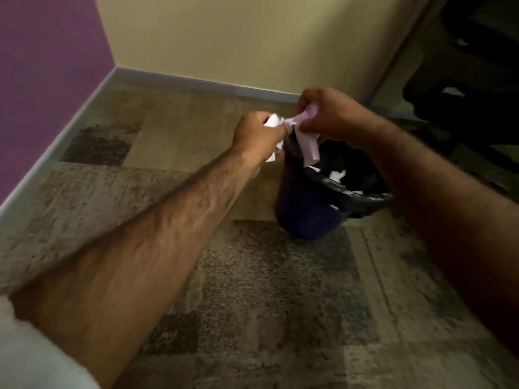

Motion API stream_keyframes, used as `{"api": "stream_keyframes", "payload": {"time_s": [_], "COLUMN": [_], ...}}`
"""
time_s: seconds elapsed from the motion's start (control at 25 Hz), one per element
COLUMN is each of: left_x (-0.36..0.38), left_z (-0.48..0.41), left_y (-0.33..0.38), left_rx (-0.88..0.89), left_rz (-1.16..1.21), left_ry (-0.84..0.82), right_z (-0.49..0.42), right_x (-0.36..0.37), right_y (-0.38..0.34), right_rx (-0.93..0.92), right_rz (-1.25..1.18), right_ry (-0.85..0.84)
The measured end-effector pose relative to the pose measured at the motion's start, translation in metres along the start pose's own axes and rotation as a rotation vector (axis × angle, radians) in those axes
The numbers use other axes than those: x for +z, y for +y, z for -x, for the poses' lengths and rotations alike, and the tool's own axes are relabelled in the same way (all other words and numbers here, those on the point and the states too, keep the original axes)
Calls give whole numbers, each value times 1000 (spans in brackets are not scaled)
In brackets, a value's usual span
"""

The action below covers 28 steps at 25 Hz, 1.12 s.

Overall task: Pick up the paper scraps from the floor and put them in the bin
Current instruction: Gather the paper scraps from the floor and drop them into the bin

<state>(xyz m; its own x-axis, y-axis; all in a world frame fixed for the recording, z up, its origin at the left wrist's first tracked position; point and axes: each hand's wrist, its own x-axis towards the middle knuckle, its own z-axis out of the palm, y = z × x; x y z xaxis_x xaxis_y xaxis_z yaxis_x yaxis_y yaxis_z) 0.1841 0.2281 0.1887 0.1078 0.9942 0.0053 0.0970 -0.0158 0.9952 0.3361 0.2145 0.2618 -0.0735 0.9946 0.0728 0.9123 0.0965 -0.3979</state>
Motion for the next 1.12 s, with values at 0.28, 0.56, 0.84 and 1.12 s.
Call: {"api": "stream_keyframes", "payload": {"time_s": [0.28, 0.56, 0.84, 1.12], "left_x": [83, 83, 23, -224], "left_z": [-13, -19, -20, 41], "left_y": [58, 51, 6, -200], "left_rx": [-123, -135, 297, -272], "left_rz": [29, -34, -328, -743], "left_ry": [-289, -534, -130, 384], "right_z": [33, 29, 3, -21], "right_x": [-30, -27, 5, 82], "right_y": [69, 77, 32, -41], "right_rx": [364, 491, 315, -31], "right_rz": [-134, -21, 83, -16], "right_ry": [92, 64, 271, 89]}}
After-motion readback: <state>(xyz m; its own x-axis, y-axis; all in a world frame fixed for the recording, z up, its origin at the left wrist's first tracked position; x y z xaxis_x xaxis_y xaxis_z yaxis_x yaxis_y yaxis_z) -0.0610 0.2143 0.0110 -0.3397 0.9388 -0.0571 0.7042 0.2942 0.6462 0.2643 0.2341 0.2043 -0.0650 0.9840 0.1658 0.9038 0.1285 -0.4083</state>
